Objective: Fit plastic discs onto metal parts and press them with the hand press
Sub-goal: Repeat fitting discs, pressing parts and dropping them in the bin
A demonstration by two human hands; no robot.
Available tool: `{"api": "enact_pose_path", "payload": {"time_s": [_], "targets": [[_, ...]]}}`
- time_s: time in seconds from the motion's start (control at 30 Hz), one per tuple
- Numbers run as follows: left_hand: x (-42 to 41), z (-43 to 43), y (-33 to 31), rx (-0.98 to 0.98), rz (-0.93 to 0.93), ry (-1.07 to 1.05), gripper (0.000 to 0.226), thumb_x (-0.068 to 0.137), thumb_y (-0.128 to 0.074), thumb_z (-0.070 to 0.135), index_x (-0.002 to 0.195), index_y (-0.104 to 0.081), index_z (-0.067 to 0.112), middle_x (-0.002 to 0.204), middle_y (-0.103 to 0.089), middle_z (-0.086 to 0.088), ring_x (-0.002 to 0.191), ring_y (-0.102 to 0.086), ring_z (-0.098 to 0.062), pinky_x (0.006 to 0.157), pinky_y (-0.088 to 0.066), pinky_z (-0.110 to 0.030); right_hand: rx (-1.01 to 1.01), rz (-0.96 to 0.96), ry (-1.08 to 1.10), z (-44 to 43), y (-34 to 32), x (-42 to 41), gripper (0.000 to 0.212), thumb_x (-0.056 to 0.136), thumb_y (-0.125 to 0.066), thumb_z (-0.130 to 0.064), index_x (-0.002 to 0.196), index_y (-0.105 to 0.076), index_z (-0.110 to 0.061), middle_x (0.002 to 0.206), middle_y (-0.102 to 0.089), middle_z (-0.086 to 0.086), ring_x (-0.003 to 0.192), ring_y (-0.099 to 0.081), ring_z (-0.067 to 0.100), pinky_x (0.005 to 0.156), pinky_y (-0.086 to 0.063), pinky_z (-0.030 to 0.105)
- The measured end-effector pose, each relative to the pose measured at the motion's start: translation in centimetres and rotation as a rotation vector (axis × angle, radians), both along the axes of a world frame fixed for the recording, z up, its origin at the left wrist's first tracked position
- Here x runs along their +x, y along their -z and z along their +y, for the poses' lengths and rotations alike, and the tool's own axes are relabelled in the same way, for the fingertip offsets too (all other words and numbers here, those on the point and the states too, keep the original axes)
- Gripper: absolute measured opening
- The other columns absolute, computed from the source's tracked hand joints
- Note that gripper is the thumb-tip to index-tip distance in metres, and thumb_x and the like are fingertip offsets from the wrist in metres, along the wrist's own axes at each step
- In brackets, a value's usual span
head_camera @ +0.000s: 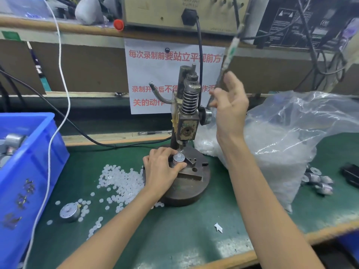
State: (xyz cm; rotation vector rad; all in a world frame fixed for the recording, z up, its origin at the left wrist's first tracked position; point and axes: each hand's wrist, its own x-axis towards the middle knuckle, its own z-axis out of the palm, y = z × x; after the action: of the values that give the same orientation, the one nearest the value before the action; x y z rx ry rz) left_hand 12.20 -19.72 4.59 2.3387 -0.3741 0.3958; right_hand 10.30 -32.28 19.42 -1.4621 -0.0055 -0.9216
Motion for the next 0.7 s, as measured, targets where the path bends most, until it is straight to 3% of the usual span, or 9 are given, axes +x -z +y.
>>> {"api": "enact_pose_path", "payload": {"time_s": [0.07,0.17,0.27,0.4,0.47,0.7], "targets": [[-0.5,0.2,-0.1,-0.016,-0.025,0.000,0.037,0.069,-0.076,0.045,0.099,-0.066,0.026,0.110,-0.056,0.008,0.105,-0.040,-0.014,0.076,-0.015,-0.023,-0.125,0.091,0.057,-0.1,2.2,-1.3,0.027,0.091,-0.051,-0.001,0.109,-0.057,-0.021,0.104,-0.062,-0.011,0.087,-0.059,0.005,0.084,-0.052,0.029],[-1.9,0.1,-0.6,-0.047,-0.075,0.094,0.034,0.067,-0.077,0.045,0.093,-0.063,0.028,0.103,-0.060,0.014,0.101,-0.044,-0.011,0.078,-0.016,-0.024,-0.289,0.314,-0.007,-1.1,6.9,-3.8,0.021,0.090,-0.055,-0.007,0.083,-0.065,-0.024,0.076,-0.066,-0.011,0.065,-0.056,-0.003,0.068,-0.046,0.022],[-4.4,-1.4,-1.1,-0.125,-0.050,0.260,0.030,0.069,-0.076,0.044,0.090,-0.059,0.031,0.094,-0.062,0.019,0.090,-0.051,-0.003,0.081,-0.020,-0.024,-0.325,0.571,-0.145,-2.8,10.7,-6.5,0.018,0.090,-0.058,-0.016,0.078,-0.068,-0.023,0.070,-0.068,-0.008,0.057,-0.057,-0.001,0.062,-0.043,0.019],[-8.1,-4.6,-1.1,-0.150,-0.018,0.467,0.027,0.072,-0.074,0.032,0.092,-0.057,0.027,0.090,-0.059,0.018,0.084,-0.049,0.003,0.084,-0.025,-0.016,-0.188,0.740,-0.296,-5.8,12.9,-11.0,0.028,0.097,-0.048,-0.030,0.079,-0.065,-0.019,0.059,-0.063,-0.001,0.052,-0.057,0.014,0.048,-0.037,0.025],[-10.0,-6.3,-0.8,-0.126,0.004,0.543,0.028,0.072,-0.076,0.029,0.093,-0.058,0.024,0.090,-0.058,0.017,0.081,-0.048,0.003,0.080,-0.025,-0.011,-0.102,0.749,-0.283,-7.5,13.3,-13.6,0.029,0.098,-0.047,-0.027,0.078,-0.064,-0.015,0.060,-0.062,0.005,0.050,-0.057,0.017,0.046,-0.037,0.026],[-17.7,-11.8,1.9,-0.071,0.122,0.790,0.031,0.074,-0.076,0.033,0.095,-0.059,0.020,0.088,-0.058,0.012,0.070,-0.045,0.008,0.066,-0.033,-0.015,0.058,0.849,-0.232,-13.0,15.9,-23.7,0.024,0.098,-0.049,-0.022,0.081,-0.062,-0.011,0.059,-0.058,0.009,0.048,-0.058,0.017,0.042,-0.041,0.021]]}}
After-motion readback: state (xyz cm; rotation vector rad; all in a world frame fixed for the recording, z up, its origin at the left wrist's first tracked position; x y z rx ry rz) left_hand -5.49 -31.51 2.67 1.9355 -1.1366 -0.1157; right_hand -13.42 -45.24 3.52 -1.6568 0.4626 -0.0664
